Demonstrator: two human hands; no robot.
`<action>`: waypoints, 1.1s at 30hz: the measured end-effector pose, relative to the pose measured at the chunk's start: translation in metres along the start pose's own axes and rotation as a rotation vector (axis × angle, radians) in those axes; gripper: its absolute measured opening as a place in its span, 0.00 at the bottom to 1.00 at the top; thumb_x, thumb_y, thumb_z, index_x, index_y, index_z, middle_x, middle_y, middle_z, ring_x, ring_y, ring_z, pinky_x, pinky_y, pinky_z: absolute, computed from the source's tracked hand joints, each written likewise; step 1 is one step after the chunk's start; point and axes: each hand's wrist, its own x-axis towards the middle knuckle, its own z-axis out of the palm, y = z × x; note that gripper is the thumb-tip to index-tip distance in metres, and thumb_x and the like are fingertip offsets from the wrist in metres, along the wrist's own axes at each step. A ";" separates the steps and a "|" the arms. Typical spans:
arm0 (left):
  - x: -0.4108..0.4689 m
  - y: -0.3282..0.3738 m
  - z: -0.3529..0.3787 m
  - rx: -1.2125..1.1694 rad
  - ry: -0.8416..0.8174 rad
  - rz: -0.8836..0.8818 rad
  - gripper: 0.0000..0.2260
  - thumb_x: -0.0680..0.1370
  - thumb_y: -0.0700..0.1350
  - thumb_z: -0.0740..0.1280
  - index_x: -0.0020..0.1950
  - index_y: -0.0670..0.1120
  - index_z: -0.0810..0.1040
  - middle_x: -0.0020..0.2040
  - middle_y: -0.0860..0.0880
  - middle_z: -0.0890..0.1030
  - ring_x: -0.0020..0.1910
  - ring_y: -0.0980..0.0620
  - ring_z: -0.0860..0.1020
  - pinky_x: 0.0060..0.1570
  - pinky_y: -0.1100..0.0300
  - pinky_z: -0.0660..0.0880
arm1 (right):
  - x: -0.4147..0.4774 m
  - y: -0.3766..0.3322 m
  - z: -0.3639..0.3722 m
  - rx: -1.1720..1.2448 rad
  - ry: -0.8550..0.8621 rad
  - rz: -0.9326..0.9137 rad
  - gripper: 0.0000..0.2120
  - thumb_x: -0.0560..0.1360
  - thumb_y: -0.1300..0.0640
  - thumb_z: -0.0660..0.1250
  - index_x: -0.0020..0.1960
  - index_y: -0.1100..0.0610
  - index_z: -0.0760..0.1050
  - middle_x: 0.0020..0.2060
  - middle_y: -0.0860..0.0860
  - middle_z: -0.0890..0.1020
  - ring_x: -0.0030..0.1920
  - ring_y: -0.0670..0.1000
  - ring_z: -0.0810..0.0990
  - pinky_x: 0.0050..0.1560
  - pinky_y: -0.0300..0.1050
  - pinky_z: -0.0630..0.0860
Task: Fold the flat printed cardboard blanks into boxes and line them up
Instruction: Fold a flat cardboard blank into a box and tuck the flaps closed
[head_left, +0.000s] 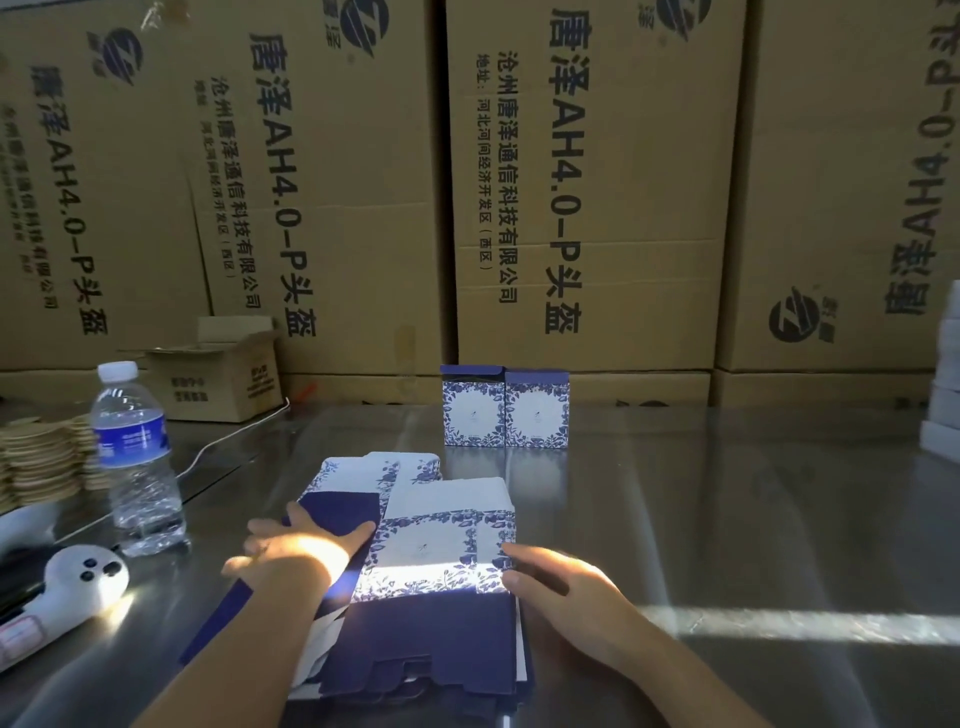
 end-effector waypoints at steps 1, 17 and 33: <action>-0.002 0.003 -0.001 0.036 0.040 0.016 0.48 0.65 0.79 0.49 0.76 0.50 0.51 0.70 0.43 0.63 0.69 0.42 0.62 0.64 0.45 0.60 | 0.000 -0.001 0.000 -0.002 -0.001 0.010 0.25 0.58 0.19 0.57 0.52 0.23 0.71 0.58 0.30 0.76 0.61 0.31 0.71 0.63 0.33 0.65; -0.036 0.086 -0.004 -0.289 0.033 0.138 0.26 0.77 0.56 0.63 0.68 0.43 0.63 0.67 0.41 0.64 0.63 0.39 0.69 0.45 0.53 0.71 | 0.003 -0.002 -0.005 0.069 0.033 0.148 0.16 0.71 0.41 0.68 0.33 0.50 0.74 0.27 0.40 0.74 0.28 0.37 0.69 0.30 0.28 0.65; -0.034 0.091 0.000 -0.394 -0.056 0.329 0.17 0.79 0.48 0.56 0.50 0.38 0.79 0.50 0.39 0.81 0.50 0.42 0.79 0.40 0.57 0.71 | 0.013 -0.008 -0.007 -0.121 0.012 0.225 0.22 0.70 0.35 0.65 0.30 0.52 0.69 0.24 0.44 0.70 0.28 0.41 0.67 0.39 0.39 0.64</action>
